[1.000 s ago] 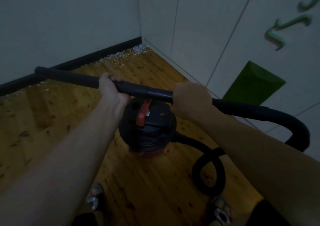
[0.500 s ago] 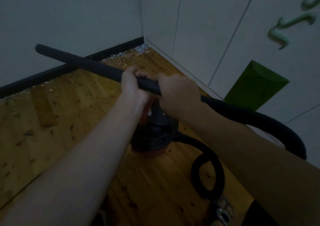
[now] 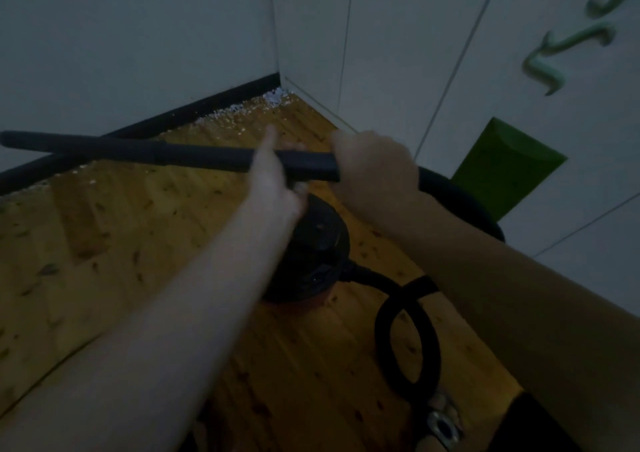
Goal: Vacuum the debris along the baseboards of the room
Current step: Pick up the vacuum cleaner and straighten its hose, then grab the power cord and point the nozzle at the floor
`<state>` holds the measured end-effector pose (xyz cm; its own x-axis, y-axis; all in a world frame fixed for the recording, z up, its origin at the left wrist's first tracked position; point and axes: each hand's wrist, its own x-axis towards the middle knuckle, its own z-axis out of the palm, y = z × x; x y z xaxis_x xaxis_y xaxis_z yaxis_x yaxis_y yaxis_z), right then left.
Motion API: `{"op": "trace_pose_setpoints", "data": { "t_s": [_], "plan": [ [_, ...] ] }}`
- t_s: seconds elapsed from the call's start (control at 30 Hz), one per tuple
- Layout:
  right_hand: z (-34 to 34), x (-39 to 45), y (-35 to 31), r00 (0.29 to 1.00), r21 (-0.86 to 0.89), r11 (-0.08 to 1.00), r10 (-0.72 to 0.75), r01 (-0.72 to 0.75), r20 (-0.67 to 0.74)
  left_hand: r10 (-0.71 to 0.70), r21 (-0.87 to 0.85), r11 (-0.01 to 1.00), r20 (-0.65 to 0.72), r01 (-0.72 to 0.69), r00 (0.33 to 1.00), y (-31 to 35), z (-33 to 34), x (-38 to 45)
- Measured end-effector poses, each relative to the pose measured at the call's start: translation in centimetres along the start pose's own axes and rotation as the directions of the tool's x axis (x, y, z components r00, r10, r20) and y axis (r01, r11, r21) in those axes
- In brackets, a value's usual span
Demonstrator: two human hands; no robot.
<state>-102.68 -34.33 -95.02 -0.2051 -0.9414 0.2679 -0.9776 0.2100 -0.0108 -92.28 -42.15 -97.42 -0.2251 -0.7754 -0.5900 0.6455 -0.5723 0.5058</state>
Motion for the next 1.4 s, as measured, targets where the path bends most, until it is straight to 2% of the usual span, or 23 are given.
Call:
{"op": "trace_pose_setpoints", "data": {
  "t_s": [0.07, 0.13, 0.27, 0.33, 0.37, 0.43, 0.5, 0.6, 0.7, 0.8, 0.9, 1.03, 1.13, 1.23, 1.3, 1.4],
  "plan": [
    [0.3, 0.1, -1.2, 0.997, 0.064, 0.996, -0.065, 0.062, 0.034, -0.072, 0.034, 0.997, 0.001, 0.072, 0.997, -1.8, 0.1, 0.2],
    [0.4, 0.1, -0.9, 0.989, 0.101, 0.988, -0.126, 0.118, 0.079, -0.084, 0.010, 0.996, -0.010, 0.084, 0.996, -1.5, -0.2, 0.8],
    [-0.1, -0.1, 1.9, 0.976, 0.087, 0.992, -0.106, 0.091, 0.192, 0.021, 0.042, 0.999, -0.105, -0.017, 0.994, 1.5, -0.8, 1.9],
    [0.0, -0.2, 4.1, 0.940, 0.213, 0.975, -0.137, 0.071, 0.314, 0.057, 0.072, 0.996, -0.129, -0.048, 0.990, 2.9, -1.2, 2.5],
    [0.2, -0.5, 5.3, 0.912, 0.357, 0.934, -0.176, 0.035, 0.372, 0.068, 0.079, 0.995, -0.148, -0.057, 0.987, 3.4, -1.4, 2.8],
    [1.0, -1.2, 7.2, 0.863, 0.613, 0.783, -0.236, -0.104, 0.447, 0.092, 0.083, 0.994, -0.186, -0.077, 0.978, 4.1, -1.9, 3.3],
    [2.0, -1.8, 8.3, 0.840, 0.710, 0.676, -0.257, -0.198, 0.479, 0.101, 0.075, 0.993, -0.202, -0.088, 0.974, 4.1, -2.2, 3.4],
    [3.0, -2.3, 7.9, 0.888, 0.682, 0.721, -0.226, -0.123, 0.400, 0.104, 0.054, 0.994, -0.202, -0.095, 0.974, 3.4, -2.7, 3.6],
    [3.6, -2.7, 6.2, 0.925, 0.632, 0.769, -0.168, -0.094, 0.341, 0.073, 0.128, 0.990, -0.140, -0.055, 0.988, 2.3, -2.1, 2.9],
    [3.5, -2.7, 4.5, 0.928, 0.617, 0.777, -0.128, -0.125, 0.349, 0.012, 0.183, 0.983, -0.050, -0.003, 0.999, 0.1, -0.7, 1.7],
    [2.8, -2.1, 4.3, 0.885, 0.649, 0.722, -0.110, -0.242, 0.453, -0.012, 0.180, 0.984, -0.017, 0.015, 1.000, -0.9, -0.3, 1.9],
    [3.7, -1.8, 2.6, 0.921, 0.608, 0.769, -0.066, -0.197, 0.383, -0.077, 0.254, 0.965, 0.044, 0.063, 0.996, 0.6, -0.7, 3.1],
    [5.4, -1.0, 0.9, 0.954, 0.597, 0.771, 0.045, -0.222, 0.296, -0.060, 0.442, 0.897, 0.082, 0.017, 0.995, 1.6, -1.1, 3.9],
    [6.8, 0.3, -1.0, 0.965, 0.596, 0.771, 0.092, -0.225, 0.245, -0.020, 0.565, 0.824, 0.087, -0.033, 0.996, 2.5, -1.9, 4.8],
    [8.3, 1.3, -2.7, 0.966, 0.561, 0.796, 0.112, -0.228, 0.233, 0.060, 0.690, 0.719, 0.060, -0.085, 0.996, 2.9, -3.0, 5.6],
    [10.8, 2.7, -5.2, 0.954, 0.518, 0.808, 0.172, -0.280, 0.247, 0.123, 0.856, 0.498, 0.086, -0.137, 0.989, 3.6, -5.0, 7.0]
  ]
}}
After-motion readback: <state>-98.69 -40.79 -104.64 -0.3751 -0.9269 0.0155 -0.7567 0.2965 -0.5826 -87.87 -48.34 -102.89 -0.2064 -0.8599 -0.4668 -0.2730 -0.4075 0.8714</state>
